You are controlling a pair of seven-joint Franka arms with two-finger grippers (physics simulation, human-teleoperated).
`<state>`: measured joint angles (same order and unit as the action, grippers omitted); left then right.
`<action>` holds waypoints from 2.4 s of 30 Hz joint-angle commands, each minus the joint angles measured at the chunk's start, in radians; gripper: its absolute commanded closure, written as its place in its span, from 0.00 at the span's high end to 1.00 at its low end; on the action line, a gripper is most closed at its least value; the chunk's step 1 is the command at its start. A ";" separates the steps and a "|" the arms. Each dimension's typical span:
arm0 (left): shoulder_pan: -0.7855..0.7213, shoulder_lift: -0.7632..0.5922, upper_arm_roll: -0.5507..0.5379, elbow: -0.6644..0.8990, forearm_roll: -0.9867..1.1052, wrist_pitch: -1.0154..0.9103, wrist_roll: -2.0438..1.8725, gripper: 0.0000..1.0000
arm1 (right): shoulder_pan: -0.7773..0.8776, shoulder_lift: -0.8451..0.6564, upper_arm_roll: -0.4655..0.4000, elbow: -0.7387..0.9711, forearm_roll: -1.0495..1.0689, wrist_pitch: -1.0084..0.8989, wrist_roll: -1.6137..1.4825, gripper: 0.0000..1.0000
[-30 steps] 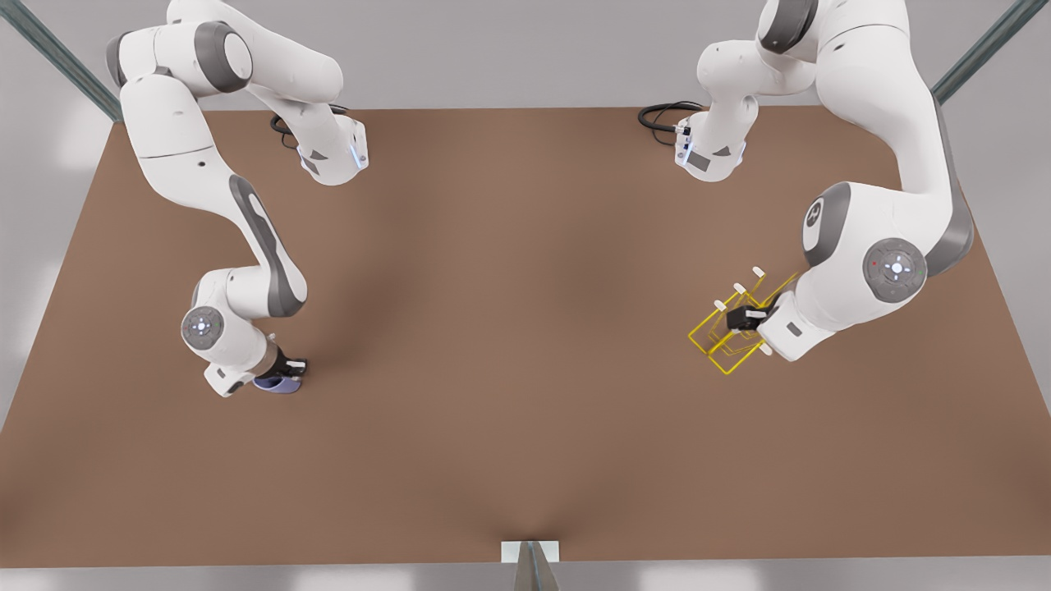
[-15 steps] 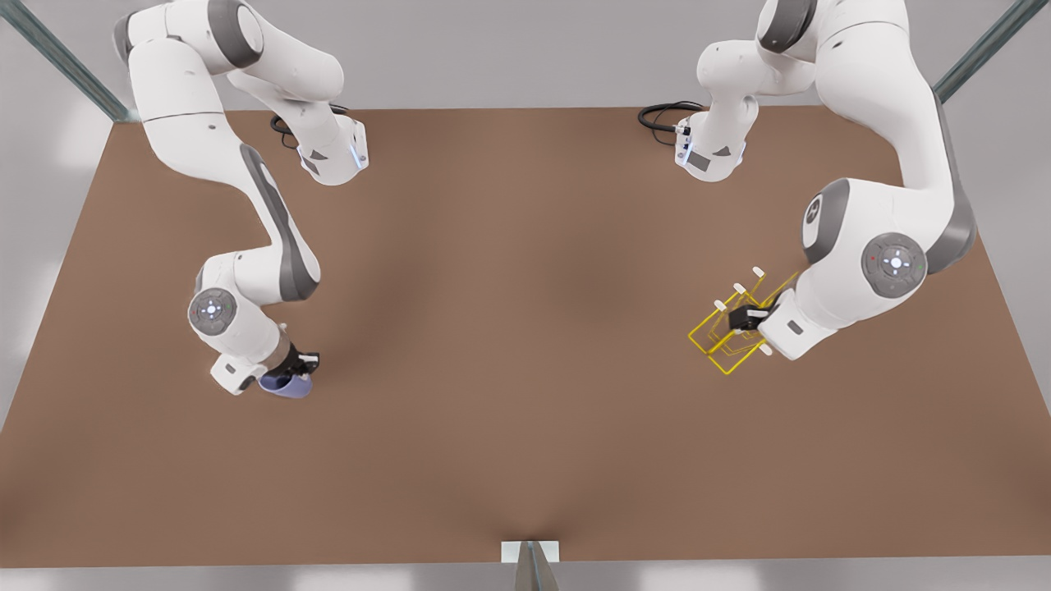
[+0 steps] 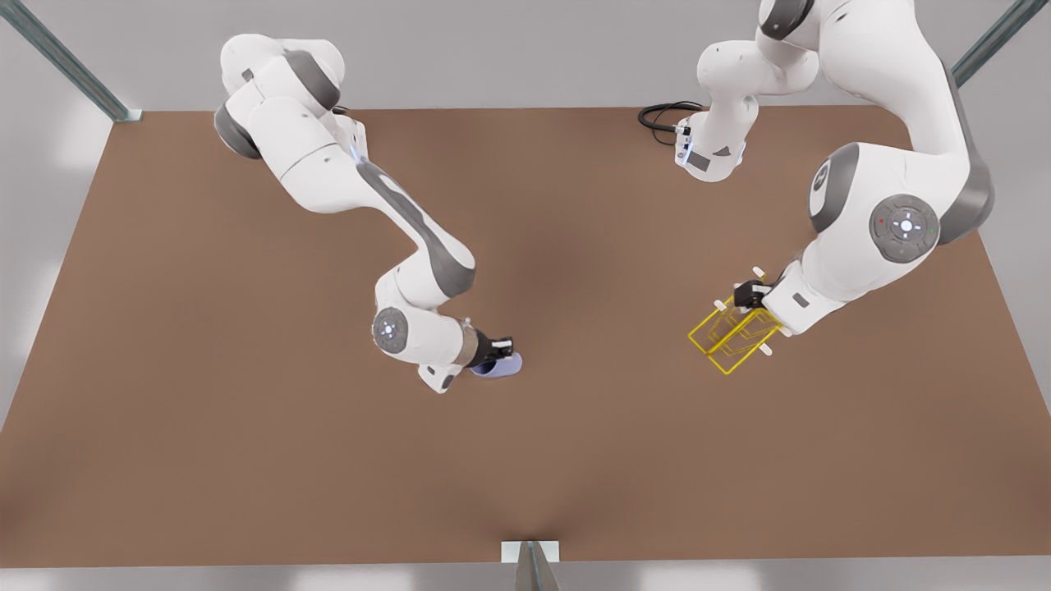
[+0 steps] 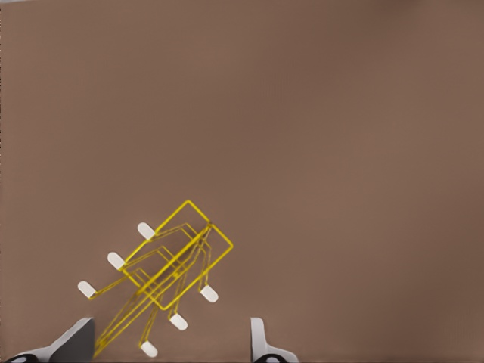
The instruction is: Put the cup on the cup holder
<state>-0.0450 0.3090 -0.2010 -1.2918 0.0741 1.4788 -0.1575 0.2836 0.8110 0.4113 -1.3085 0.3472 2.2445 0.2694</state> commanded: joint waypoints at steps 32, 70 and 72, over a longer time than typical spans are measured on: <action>-0.254 0.346 0.057 0.175 0.001 0.264 -2.031 1.00 | 0.006 0.524 0.314 0.342 0.027 0.362 0.194 1.00; -0.444 0.572 0.098 0.115 0.073 0.627 -2.370 1.00 | -0.414 -0.665 -0.215 -0.166 -0.352 -0.758 -0.338 1.00; -0.454 0.581 0.098 0.108 0.084 0.635 -2.358 1.00 | -0.414 -0.667 -0.195 -0.164 -0.353 -0.755 -0.335 1.00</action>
<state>-0.4981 0.8884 -0.1021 -1.1841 0.1531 2.0819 -2.3701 -0.1346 0.1435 0.2084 -1.4761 -0.0170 1.5361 0.1176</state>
